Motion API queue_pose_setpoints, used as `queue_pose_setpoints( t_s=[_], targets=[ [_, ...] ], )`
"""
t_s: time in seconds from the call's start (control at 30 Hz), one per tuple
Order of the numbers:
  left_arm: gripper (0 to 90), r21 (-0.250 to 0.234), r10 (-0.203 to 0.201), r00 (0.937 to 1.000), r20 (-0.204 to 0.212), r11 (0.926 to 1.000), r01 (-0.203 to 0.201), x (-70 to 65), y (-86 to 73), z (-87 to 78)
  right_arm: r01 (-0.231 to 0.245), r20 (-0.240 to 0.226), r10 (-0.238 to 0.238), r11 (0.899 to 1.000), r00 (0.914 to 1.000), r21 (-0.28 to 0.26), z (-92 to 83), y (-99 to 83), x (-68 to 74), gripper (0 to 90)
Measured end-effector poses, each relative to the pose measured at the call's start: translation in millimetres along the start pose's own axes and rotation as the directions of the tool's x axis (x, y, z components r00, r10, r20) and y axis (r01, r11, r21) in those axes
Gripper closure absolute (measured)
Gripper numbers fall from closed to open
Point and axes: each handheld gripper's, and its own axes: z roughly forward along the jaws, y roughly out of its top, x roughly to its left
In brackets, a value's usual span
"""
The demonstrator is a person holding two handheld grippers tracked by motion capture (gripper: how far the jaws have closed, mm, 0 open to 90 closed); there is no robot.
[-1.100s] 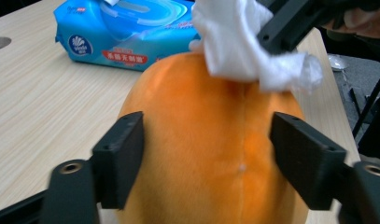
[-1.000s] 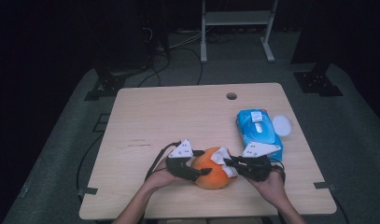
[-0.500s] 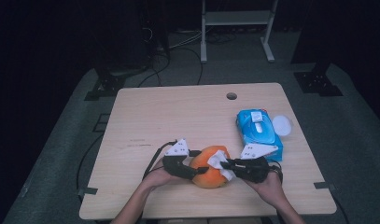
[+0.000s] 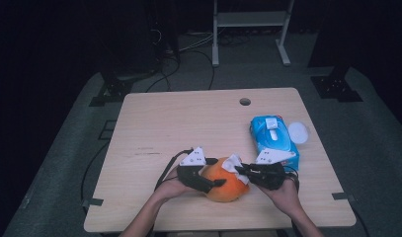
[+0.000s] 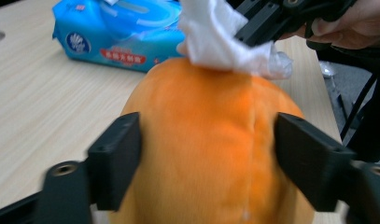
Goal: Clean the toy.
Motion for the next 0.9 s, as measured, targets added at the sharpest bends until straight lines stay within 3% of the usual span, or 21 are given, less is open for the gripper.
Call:
queue_pose_setpoints(
  t_s=[0.13,0.27,0.33,0.4,0.43,0.53,0.63,0.77,0.83,0.9],
  targets=[
    [30.2,0.004,-0.024,0.9997,-0.011,0.9997,0.024,6.5,-5.4,-4.9,-0.029,-0.003,0.029,0.999,0.9996,0.031,-2.4,-6.6,-9.4,83.4],
    [30.2,-0.009,-0.065,0.9979,-0.002,0.9978,0.065,15.1,-12.7,-12.5,-0.034,-0.027,0.035,0.998,0.999,0.061,-4.1,-14.3,-8.4,83.5],
    [30.9,-0.008,-0.063,0.998,0.004,0.998,0.063,14.7,-13.0,-12.6,-0.036,-0.032,0.038,0.997,0.9988,0.062,-4.7,-14.6,-7.5,83.4],
    [32.4,-0.006,-0.023,0.9993,0.028,0.9997,0.023,9.8,-12.2,-10.5,-0.036,-0.03,0.038,0.998,0.9988,0.055,-4.6,-12.6,-7.3,83.5],
    [32.7,-0.006,-0.023,0.9993,0.028,0.9997,0.023,9.8,-12.2,-10.5,-0.036,-0.03,0.038,0.998,0.9988,0.055,-4.6,-12.6,-7.3,83.5],
    [33.3,0.003,0.047,0.9967,0.066,0.9989,-0.048,-0.9,-9.7,-4.9,-0.056,-0.008,0.056,0.998,0.9984,0.028,-2.4,-7.7,-12.4,83.4],
    [33.2,0.006,0.062,0.9957,0.069,0.998,-0.063,-3.0,-8.8,-3.8,-0.095,-0.019,0.096,0.995,0.9952,0.008,-0.1,-7.4,-21.8,83.5],
    [32.4,-0.002,0.041,0.9986,0.032,0.9992,-0.041,0.4,-8.8,-3.6,-0.118,-0.027,0.119,0.993,0.9926,0.022,2.0,-11.5,-28.2,83.5],
    [30.5,-0.009,0.003,1.0,-0.006,1.0,-0.003,4.9,-8.6,-5.0,-0.114,-0.024,0.115,0.993,0.9931,0.039,1.2,-13.0,-26.3,83.5],
    [29.4,-0.012,-0.027,0.9995,-0.015,0.9996,0.026,9.1,-9.9,-6.6,-0.105,-0.034,0.107,0.993,0.9937,0.051,-0.1,-14.8,-22.7,83.5]
  ],
)
